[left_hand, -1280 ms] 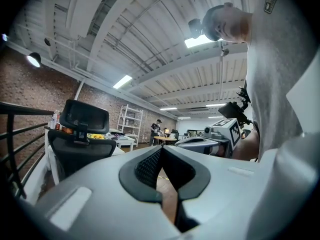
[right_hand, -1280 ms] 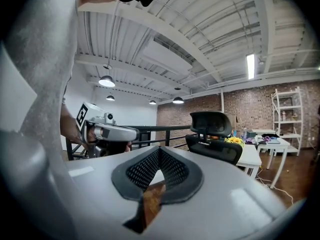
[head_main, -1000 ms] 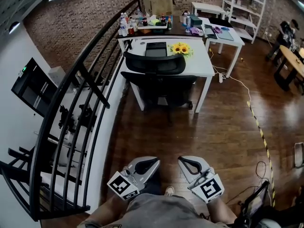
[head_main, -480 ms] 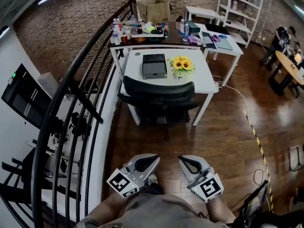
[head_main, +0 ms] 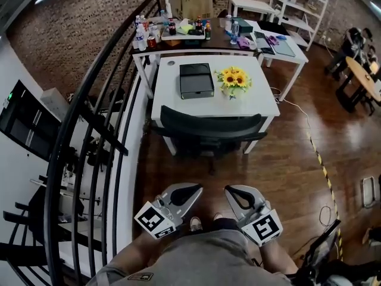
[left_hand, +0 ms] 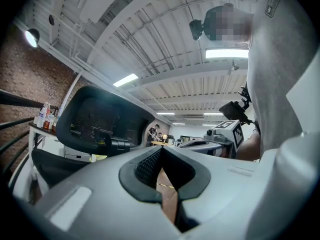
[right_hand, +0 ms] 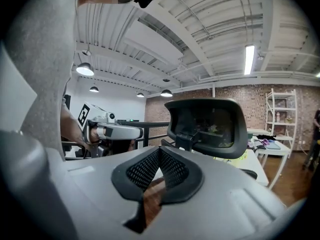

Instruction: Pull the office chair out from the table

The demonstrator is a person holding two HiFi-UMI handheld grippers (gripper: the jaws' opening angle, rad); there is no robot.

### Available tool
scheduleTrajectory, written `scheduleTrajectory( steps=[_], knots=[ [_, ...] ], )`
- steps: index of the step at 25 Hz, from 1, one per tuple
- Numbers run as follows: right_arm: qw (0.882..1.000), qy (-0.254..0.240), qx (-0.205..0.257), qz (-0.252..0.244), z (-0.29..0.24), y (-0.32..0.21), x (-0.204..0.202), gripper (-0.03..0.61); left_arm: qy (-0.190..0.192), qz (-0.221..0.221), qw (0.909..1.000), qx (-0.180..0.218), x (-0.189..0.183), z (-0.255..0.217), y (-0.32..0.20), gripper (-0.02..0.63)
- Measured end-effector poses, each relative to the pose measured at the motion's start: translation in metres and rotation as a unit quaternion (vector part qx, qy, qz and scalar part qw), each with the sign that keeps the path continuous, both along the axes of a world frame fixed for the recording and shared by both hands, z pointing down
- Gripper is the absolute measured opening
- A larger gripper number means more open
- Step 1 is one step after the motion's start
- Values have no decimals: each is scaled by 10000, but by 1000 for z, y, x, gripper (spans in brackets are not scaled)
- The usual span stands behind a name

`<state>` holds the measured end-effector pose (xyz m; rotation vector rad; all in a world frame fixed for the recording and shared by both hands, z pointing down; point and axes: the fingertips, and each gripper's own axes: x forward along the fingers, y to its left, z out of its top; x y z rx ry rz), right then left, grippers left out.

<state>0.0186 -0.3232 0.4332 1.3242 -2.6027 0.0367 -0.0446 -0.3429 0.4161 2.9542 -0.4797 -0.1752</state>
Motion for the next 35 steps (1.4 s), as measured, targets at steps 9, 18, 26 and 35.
scheduleTrajectory(
  steps=[9,18,26,35],
  knots=[
    [9996,-50,271,-77,-10,-75,21,6,-98,-372,9989,256,5,-13,-83,2],
    [9994,-103,304,-115,-8,-119,42,6,-295,-527,9975,374,16,-11,-126,2],
    [9995,-29,178,256,-1,-125,79,6,-516,-1097,9921,311,-24,3,-155,2],
    [9960,185,167,859,-2,-127,145,20,-778,-1711,9813,406,-79,3,-187,63]
  ],
)
